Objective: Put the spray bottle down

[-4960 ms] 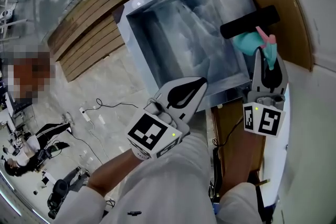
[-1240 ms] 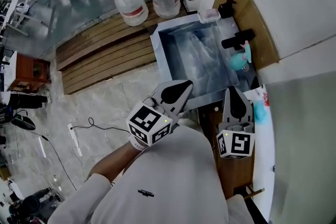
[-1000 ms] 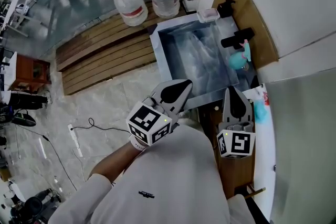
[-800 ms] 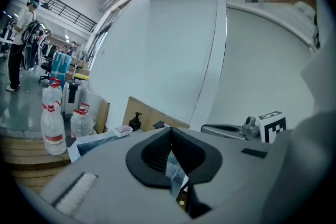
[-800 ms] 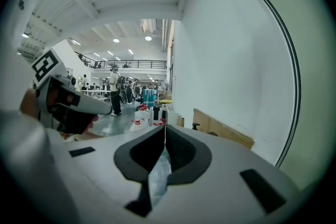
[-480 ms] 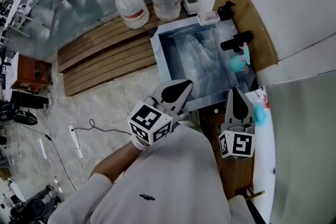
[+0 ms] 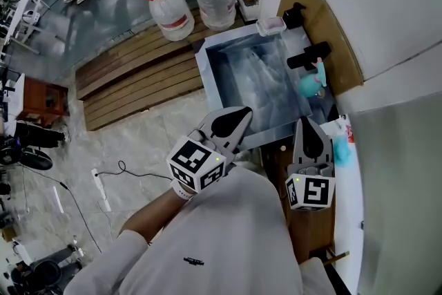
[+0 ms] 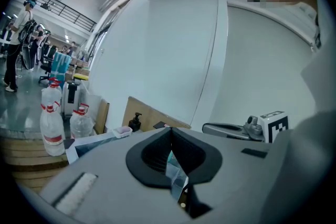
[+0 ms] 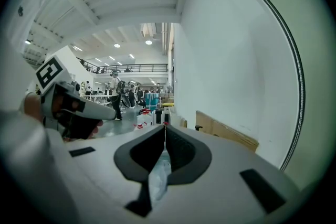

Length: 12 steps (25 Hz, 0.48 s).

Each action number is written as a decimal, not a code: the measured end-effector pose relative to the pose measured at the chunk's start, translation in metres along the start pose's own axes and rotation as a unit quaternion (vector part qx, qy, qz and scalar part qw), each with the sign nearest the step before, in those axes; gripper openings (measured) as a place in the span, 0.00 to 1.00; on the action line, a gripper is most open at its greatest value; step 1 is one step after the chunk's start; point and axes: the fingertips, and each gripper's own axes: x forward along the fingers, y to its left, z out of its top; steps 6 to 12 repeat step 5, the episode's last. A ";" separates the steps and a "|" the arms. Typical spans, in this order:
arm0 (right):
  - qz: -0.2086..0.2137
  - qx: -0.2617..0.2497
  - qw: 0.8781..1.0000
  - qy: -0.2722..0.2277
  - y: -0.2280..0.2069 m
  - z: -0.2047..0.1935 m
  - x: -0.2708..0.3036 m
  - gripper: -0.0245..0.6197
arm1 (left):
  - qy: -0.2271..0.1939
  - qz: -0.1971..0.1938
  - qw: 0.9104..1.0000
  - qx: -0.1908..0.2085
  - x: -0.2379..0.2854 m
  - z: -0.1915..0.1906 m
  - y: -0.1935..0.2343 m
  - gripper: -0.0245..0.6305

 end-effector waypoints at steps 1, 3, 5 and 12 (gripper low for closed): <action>0.000 0.001 1.000 0.000 -0.001 0.000 0.000 0.05 | 0.000 0.000 1.000 0.000 0.000 0.000 0.000 0.04; -0.001 0.002 1.000 0.001 -0.002 -0.001 0.000 0.05 | 0.000 0.000 1.000 0.002 0.002 0.000 -0.001 0.04; -0.002 0.004 1.000 0.001 -0.004 -0.002 0.000 0.05 | 0.000 -0.001 1.000 0.002 0.003 0.000 -0.001 0.04; -0.002 0.004 1.000 0.001 -0.004 -0.002 0.000 0.05 | 0.000 -0.001 1.000 0.002 0.003 0.000 -0.001 0.04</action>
